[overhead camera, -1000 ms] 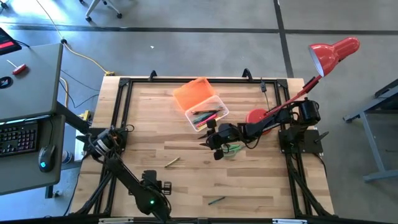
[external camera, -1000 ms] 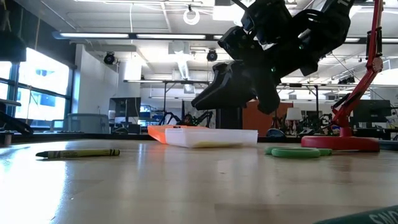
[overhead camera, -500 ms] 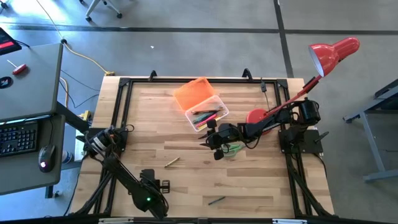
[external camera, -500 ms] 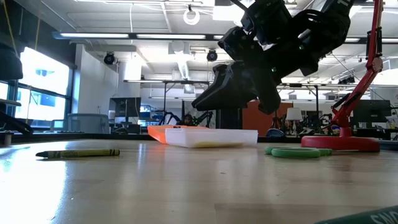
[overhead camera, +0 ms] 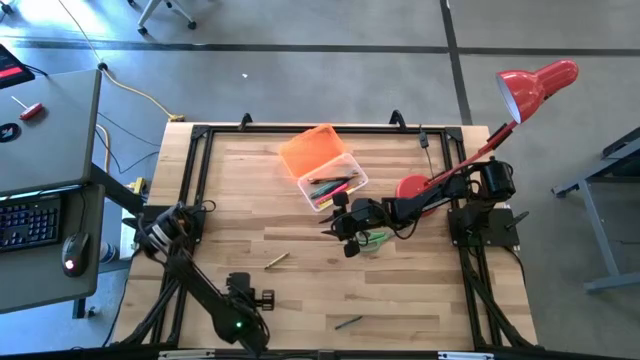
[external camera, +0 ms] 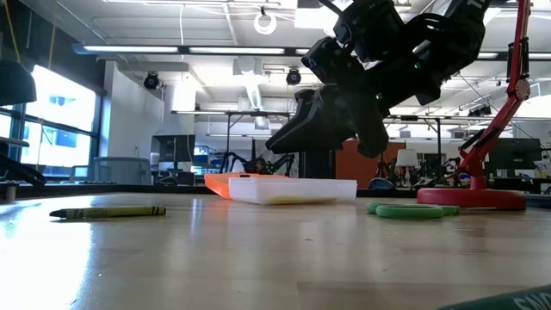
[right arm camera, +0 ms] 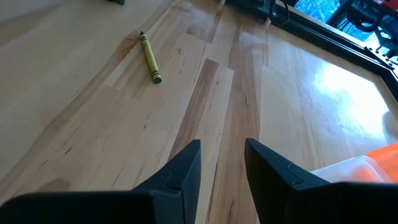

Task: Pick & place school supplies into a supply box
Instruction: Put the dark green crayon into the orange supply box

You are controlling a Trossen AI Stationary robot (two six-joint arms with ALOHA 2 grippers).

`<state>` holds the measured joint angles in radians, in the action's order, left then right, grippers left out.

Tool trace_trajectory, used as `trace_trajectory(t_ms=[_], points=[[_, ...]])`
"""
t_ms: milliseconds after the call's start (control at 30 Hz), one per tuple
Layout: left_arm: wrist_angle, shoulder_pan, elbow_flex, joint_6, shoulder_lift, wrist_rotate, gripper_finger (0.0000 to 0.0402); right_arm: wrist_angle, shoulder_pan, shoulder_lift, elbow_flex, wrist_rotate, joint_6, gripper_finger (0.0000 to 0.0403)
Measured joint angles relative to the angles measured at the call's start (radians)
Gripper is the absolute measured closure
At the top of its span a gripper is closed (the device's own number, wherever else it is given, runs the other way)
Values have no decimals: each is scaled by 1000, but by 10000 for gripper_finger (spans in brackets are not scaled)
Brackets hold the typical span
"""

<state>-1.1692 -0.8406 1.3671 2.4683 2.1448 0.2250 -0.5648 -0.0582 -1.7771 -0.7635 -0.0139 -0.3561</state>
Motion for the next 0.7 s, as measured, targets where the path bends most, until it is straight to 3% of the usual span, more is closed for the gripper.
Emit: trace_trajectory(t_ms=[300, 467, 700], points=[[-142, 3, -11, 59, 42, 116, 281, -2, 0, 0, 0, 3, -6, 299], [-160, 1, -49, 87, 72, 211, 280, -3, 0, 0, 0, 3, -7, 299], [-165, -10, -45, 103, 92, 178, 307, 6, 0, 0, 0, 11, 14, 299]])
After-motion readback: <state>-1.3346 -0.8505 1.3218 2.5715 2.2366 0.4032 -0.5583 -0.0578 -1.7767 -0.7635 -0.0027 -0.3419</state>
